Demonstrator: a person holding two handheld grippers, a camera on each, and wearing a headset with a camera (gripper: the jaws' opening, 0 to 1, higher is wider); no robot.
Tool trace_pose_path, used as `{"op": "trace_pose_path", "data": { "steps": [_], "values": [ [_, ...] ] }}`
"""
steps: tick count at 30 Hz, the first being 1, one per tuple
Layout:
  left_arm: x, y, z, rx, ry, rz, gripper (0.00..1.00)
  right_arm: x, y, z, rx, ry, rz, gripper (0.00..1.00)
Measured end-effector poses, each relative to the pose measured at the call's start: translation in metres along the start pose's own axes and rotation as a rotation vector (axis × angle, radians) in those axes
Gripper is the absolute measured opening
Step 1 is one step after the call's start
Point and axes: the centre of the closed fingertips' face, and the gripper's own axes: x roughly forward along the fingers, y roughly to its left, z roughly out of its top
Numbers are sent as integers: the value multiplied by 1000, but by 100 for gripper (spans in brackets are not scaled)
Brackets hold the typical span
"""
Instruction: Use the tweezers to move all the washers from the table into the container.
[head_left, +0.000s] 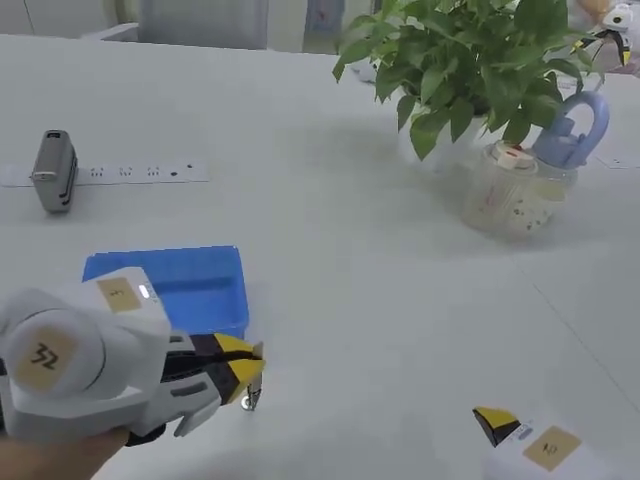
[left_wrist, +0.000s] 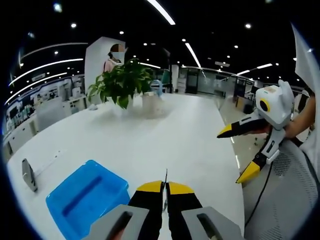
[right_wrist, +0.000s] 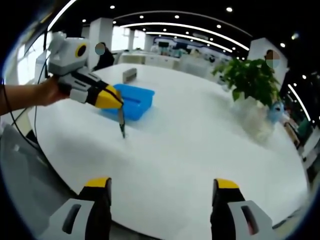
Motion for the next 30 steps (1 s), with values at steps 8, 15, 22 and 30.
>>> {"op": "trace_pose_path", "data": {
  "steps": [8, 15, 22, 30],
  "values": [
    [-5, -1, 5, 11, 4, 1, 0, -1, -1, 0, -3, -1, -6, 80],
    [-14, 3, 24, 33, -16, 8, 0, -1, -1, 2, -4, -11, -12, 80],
    [-29, 14, 40, 64, -23, 41, 0, -1, -2, 2, 4, -10, -17, 81],
    [-38, 27, 57, 97, -35, 68, 0, -1, -2, 1, -3, -5, -20, 81]
  ]
}}
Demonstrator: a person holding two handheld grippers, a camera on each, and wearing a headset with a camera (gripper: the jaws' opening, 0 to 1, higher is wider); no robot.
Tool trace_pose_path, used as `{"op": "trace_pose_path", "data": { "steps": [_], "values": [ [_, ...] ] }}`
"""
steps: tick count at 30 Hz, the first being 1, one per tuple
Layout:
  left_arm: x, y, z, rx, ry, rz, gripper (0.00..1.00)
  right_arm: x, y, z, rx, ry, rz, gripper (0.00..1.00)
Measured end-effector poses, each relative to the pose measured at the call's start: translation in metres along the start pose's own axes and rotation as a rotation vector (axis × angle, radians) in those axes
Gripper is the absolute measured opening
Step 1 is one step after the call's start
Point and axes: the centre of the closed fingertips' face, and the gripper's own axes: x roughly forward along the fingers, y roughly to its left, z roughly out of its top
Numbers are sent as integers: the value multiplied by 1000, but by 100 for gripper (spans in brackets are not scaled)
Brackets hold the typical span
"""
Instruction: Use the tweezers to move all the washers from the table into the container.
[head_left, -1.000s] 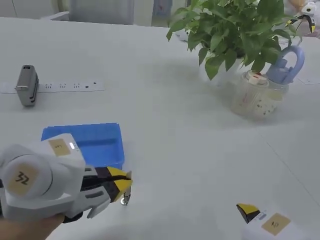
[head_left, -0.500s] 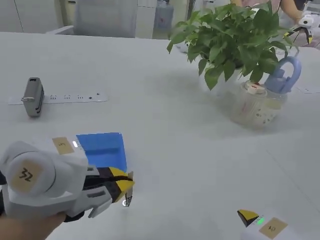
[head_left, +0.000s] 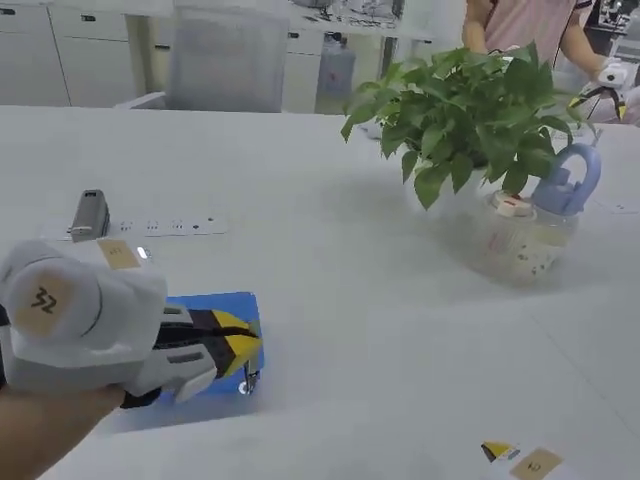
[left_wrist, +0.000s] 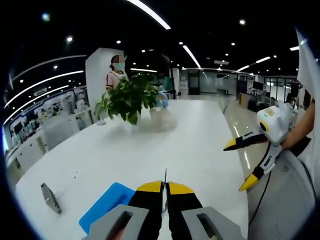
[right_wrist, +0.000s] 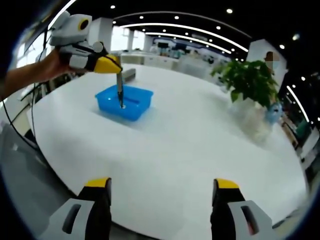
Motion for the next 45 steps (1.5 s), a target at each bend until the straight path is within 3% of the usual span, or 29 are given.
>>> {"op": "trace_pose_path", "data": {
  "steps": [10, 19, 25, 31, 36, 38, 40, 43, 45],
  "values": [
    [0, 32, 16, 25, -17, 45, 0, 0, -3, -3, 2, 18, -19, 79],
    [17, 43, 3, -4, 4, 40, 0, 1, -4, -6, 0, 34, -24, 78],
    [13, 42, 2, -4, 10, 39, 0, 1, -5, -8, -3, 42, -27, 78],
    [-2, 29, 12, 0, -21, 33, 0, -2, -3, 0, -9, 7, -18, 73],
    [-16, 18, 19, -7, -52, 24, 0, -6, -2, 6, -12, -9, -6, 63],
    [-25, 14, 21, -4, -57, 11, 0, -10, -2, 14, -51, -19, 4, 62],
    [-34, 8, 24, 1, -75, -1, 0, -13, 9, 33, -106, -64, 80, 62],
    [-45, 0, 29, 3, -87, -35, 0, -21, 35, 78, -98, -180, 197, 60],
    [-53, -10, 34, 1, -106, -76, 0, -23, 57, 97, -94, -204, 304, 56]
  ]
}}
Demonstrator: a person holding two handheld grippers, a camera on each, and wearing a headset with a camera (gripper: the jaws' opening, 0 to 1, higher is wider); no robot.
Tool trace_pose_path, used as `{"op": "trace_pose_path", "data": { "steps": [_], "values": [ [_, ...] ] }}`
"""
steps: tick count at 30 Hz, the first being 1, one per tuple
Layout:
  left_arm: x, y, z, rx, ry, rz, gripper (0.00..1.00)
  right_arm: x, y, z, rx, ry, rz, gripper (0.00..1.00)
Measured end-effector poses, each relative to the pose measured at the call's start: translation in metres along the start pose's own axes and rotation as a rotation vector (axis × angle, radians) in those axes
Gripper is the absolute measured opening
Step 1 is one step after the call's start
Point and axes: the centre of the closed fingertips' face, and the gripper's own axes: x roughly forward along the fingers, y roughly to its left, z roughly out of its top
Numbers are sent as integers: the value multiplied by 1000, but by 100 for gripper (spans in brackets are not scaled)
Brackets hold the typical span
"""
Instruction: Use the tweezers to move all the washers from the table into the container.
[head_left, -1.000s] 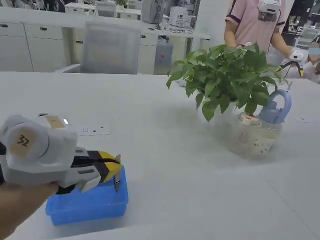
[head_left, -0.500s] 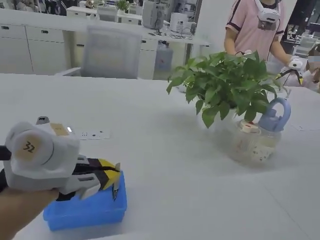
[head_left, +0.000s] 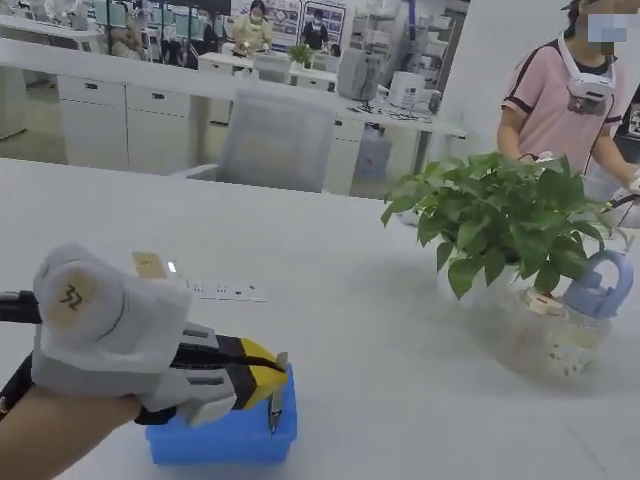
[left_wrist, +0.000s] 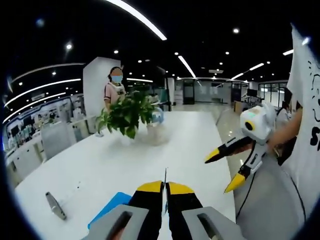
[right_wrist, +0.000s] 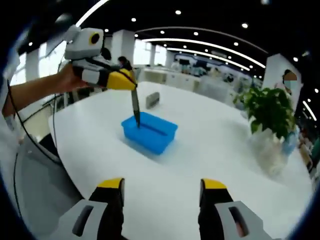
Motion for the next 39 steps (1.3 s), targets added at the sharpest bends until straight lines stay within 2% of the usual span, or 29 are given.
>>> {"op": "trace_pose_path", "data": {
  "steps": [1, 2, 5, 6, 7, 10, 11, 12, 13, 14, 15, 17, 18, 20, 21, 23, 26, 27, 30, 32, 34, 36, 37, 39],
  "values": [
    [-4, -9, 6, -12, -30, -48, 0, 6, 10, 14, 20, -23, 43, 54],
    [-6, -15, 7, -24, -38, -80, 0, 9, 15, 24, 9, -55, 69, 52],
    [-16, -22, 11, -8, -50, -105, 0, 18, 34, 49, 1, -97, 162, 42],
    [-20, -29, 11, -16, -46, -134, 0, 20, 44, 55, -5, -100, 224, 38],
    [-23, -36, 11, -27, -42, -172, 0, 21, 47, 58, -4, -98, 252, 33],
    [-31, -43, 13, -51, -63, -202, 0, 25, 64, 72, -8, -117, 365, 28],
    [-33, -44, 13, -52, -62, -209, 0, 26, 67, 74, -5, -118, 389, 27],
    [-36, -47, 13, -54, -66, -221, 0, 26, 71, 76, 3, -119, 416, 26],
    [-39, -49, 13, -57, -67, -234, 0, 24, 78, 80, 20, -133, 472, 24],
    [-42, -53, 12, -71, -68, -250, 0, 23, 82, 83, 35, -136, 506, 21],
    [-43, -53, 12, -73, -69, -255, 0, 21, 87, 83, 63, -123, 545, 18],
    [-47, -54, 11, -78, -76, -255, 0, 20, 91, 88, 70, -139, 576, 15],
    [-51, -55, 13, -90, -91, -260, 0, 18, 95, 89, 75, -139, 605, 11],
    [-56, -58, 17, -138, -132, -287, 0, 18, 98, 93, 88, -154, 626, 9],
    [-58, -59, 19, -149, -146, -293, 0, 16, 104, 94, 93, -151, 664, 8],
    [-62, -58, 18, -169, -150, -294, 0, 16, 107, 96, 89, -145, 681, 7],
    [-68, -58, 15, -182, -155, -280, 0, 14, 116, 95, -1, -134, 726, 5],
    [-69, -58, 15, -182, -155, -275, 0, 15, 117, 95, -9, -125, 728, 4],
    [-72, -59, 13, -192, -156, -251, 0, 15, 120, 94, -93, -79, 736, 3],
    [-75, -60, 12, -185, -148, -226, 0, 16, 122, 92, -172, -48, 742, 3],
    [-78, -61, 3, -171, -97, -197, 2, 19, 122, 88, -222, 7, 744, 2],
    [-81, -62, -5, -191, -62, -173, 14, 24, 118, 82, -288, 48, 737, 2],
    [-84, -62, -10, -205, -55, -151, 17, 27, 116, 77, -326, 88, 731, 2],
    [-89, -58, -26, -285, -12, -72, 24, 33, 114, 67, -395, 151, 734, 2]
  ]
}}
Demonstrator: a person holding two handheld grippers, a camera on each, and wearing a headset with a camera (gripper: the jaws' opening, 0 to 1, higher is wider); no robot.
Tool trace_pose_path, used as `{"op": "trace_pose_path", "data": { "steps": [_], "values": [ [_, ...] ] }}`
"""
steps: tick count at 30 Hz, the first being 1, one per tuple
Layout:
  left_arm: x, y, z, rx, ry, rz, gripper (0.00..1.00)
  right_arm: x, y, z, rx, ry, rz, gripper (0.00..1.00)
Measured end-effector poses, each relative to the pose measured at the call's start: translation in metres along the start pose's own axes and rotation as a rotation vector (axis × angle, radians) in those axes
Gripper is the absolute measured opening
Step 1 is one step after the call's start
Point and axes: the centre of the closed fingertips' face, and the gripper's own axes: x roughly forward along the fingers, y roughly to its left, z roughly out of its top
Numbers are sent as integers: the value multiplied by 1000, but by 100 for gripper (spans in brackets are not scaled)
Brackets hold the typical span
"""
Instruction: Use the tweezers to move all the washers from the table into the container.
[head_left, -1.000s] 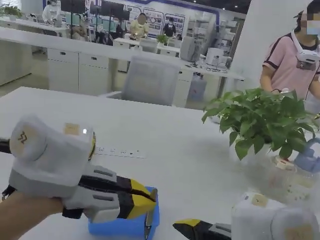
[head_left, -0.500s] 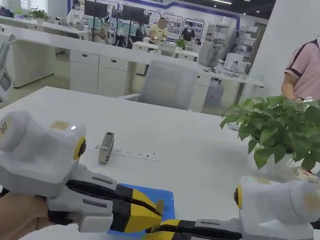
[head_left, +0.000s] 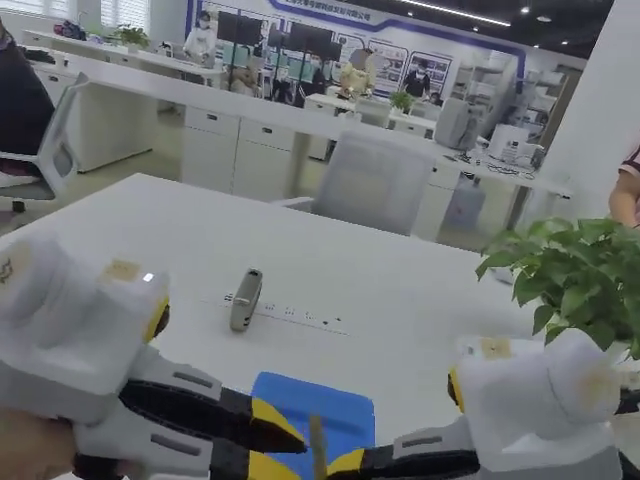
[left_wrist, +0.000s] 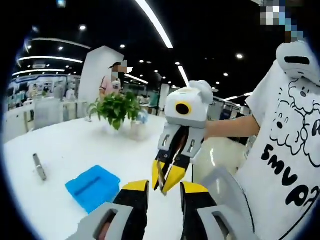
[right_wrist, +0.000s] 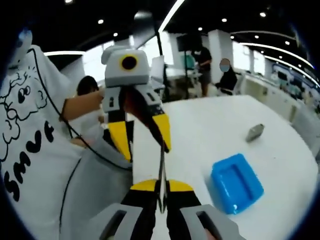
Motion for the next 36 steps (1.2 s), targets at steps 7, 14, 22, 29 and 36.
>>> {"op": "trace_pose_path", "data": {
  "steps": [7, 14, 22, 29, 36],
  "values": [
    [-28, 18, -52, -76, 60, 314, 53, 31, -20, -40, -134, 250, -25, 2],
    [-61, 32, -75, -116, 1, 638, 66, 64, -27, -67, -161, 357, -1, 3],
    [-80, 38, -88, -58, 0, 893, 93, 82, -35, -97, -185, 504, 12, 3],
    [-77, 36, -94, -84, -20, 955, 99, 98, -47, -120, -234, 598, 30, 3],
    [-85, 36, -96, -129, -48, 967, 99, 104, -52, -140, -232, 657, 23, 3]
  ]
}}
